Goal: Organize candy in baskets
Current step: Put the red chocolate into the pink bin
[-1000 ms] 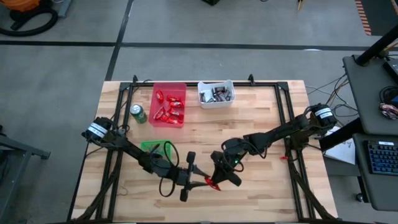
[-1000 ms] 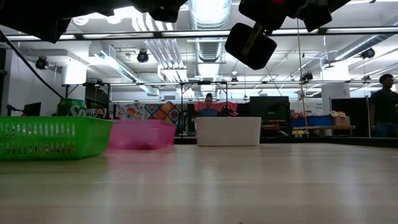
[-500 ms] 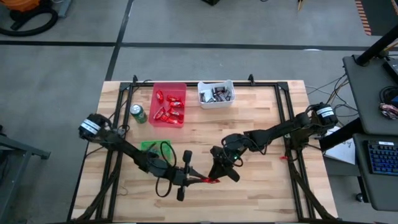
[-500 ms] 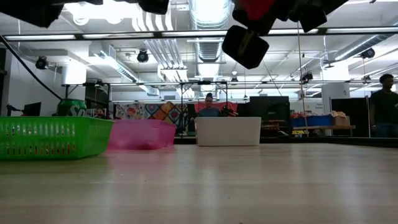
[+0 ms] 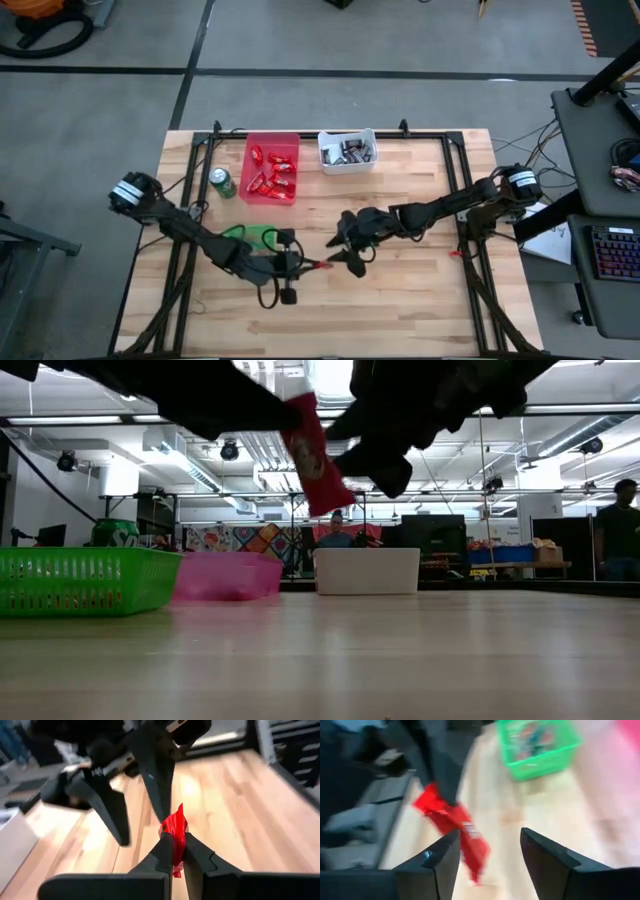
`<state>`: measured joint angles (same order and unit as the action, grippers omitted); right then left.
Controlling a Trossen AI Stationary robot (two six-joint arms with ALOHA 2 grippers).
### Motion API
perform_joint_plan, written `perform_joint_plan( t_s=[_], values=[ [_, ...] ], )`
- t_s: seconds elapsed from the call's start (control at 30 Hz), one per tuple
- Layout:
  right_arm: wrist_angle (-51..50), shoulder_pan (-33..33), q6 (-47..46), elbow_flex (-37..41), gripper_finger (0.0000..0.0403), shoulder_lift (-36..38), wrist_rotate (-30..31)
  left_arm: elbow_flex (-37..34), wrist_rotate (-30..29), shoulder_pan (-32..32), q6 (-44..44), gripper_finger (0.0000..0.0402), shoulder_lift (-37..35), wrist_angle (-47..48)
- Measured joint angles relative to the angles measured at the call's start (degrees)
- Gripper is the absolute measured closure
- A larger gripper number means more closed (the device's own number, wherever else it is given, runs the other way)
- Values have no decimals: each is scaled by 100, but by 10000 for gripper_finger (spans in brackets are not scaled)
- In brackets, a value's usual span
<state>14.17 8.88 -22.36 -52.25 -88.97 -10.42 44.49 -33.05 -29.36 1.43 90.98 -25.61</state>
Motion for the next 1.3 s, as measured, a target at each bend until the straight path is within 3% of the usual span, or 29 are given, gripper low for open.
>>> perform_joint_plan(
  t_s=[0.17,0.37,0.57,0.8,1.03,1.2,1.3],
  values=[
    [-311,2,529,0,200,0,748,-2,-171,2,355,401,86,368],
    [-372,58,1101,2,199,-42,755,-2,-538,17,398,401,90,488],
    [51,98,1444,11,199,-416,768,-2,-547,38,397,401,90,468],
    [774,98,1557,13,200,-912,926,2,-538,33,396,401,90,525],
    [716,98,1558,14,200,-873,1092,48,-586,55,403,401,66,643],
    [330,95,1554,15,200,-593,1799,52,-1224,169,583,401,-67,1244],
    [96,90,1463,15,200,-482,1989,52,-1893,322,616,401,-228,1578]
  ],
)
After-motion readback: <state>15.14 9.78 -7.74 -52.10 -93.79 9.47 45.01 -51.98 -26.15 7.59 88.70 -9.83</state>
